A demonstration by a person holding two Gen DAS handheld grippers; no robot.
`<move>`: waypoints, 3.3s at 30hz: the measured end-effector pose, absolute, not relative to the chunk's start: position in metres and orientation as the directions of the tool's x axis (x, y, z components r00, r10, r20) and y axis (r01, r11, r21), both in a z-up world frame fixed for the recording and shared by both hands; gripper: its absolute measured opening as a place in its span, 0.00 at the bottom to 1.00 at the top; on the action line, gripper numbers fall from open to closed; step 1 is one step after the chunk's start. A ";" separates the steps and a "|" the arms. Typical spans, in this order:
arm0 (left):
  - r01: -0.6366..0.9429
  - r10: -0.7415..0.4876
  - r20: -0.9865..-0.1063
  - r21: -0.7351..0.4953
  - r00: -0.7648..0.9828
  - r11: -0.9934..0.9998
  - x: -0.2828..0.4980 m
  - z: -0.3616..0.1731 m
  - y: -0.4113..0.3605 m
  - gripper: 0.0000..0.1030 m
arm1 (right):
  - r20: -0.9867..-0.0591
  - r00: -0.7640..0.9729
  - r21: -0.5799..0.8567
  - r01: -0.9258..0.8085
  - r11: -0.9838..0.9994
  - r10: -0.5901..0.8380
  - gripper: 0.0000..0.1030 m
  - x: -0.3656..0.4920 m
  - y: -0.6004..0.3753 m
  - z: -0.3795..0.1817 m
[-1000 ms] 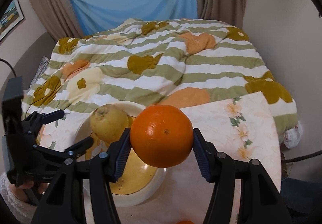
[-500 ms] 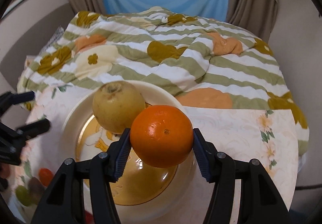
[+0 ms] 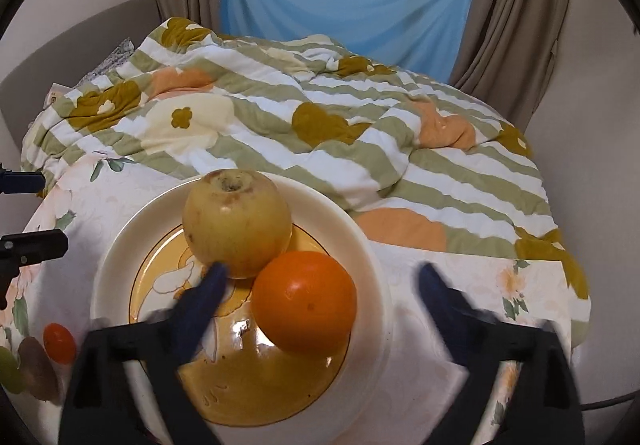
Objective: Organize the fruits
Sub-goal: 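Carry the pear with the left tool into the bowl while the right tool places the orange beside it, then open both tools and lift them away from the bowl, then grasp a green apple with the left tool while the right tool grasps another green apple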
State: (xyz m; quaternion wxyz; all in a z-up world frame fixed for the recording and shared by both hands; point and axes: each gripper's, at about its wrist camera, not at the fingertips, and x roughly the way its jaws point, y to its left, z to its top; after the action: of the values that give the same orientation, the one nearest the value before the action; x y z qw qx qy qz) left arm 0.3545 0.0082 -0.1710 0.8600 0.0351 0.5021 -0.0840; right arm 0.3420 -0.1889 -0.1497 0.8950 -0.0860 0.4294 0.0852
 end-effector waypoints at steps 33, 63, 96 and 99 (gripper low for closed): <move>-0.080 0.067 -0.745 0.017 0.663 0.997 0.137 -0.038 0.035 1.00 | -0.714 0.670 0.088 -0.199 0.976 0.201 1.00 0.168 -0.236 -0.010; 0.035 -0.072 -0.792 -0.064 0.606 0.997 0.100 -0.191 0.080 1.00 | -0.791 0.594 0.131 -0.071 0.989 0.148 1.00 0.106 -0.112 -0.146; 0.037 -0.117 -0.839 -0.114 0.532 0.993 0.116 -0.224 0.084 0.61 | -0.873 0.464 0.107 -0.120 0.987 0.151 0.75 0.141 -0.083 -0.191; 0.036 -0.115 -0.839 -0.114 0.532 0.993 0.116 -0.224 0.084 0.61 | -0.877 0.456 0.098 -0.133 0.986 0.149 0.62 0.146 -0.081 -0.194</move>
State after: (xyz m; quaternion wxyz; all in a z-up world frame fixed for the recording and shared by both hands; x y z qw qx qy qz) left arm 0.1158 0.0842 -0.2241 0.8742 -0.0413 0.4818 -0.0431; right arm 0.1461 -0.0808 -0.1937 0.8532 0.0076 0.5149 0.0825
